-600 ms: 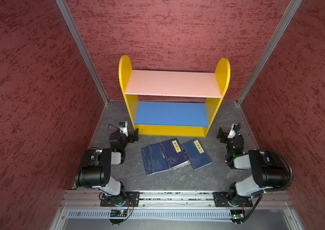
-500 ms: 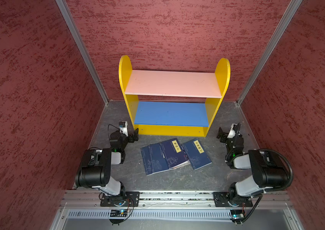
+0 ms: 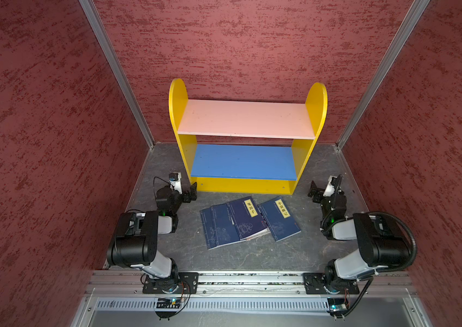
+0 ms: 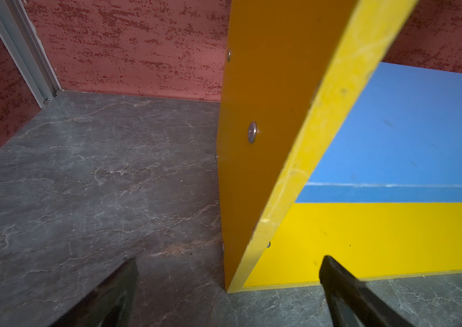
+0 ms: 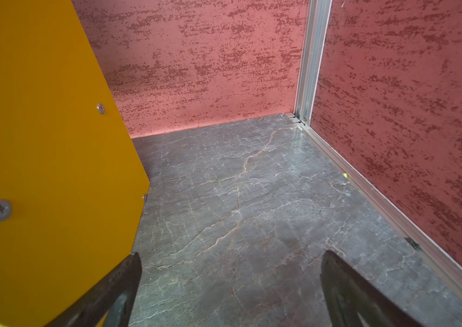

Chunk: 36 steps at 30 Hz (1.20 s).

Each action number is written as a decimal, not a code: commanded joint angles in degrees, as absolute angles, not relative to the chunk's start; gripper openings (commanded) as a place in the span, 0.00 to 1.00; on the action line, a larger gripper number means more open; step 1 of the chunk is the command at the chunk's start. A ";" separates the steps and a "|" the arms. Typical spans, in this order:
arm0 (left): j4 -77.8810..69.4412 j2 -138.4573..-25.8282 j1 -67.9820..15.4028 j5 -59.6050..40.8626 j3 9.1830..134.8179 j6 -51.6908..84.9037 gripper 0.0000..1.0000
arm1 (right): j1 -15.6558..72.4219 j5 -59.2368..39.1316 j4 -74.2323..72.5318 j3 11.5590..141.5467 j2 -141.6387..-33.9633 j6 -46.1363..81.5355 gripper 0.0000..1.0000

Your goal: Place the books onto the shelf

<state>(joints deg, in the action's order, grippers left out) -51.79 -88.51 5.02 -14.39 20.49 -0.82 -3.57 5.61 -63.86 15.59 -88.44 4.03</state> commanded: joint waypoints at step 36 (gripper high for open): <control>-52.35 -80.32 4.83 -15.86 17.73 -2.07 0.99 | -3.14 11.13 -64.31 15.11 -84.39 4.74 0.99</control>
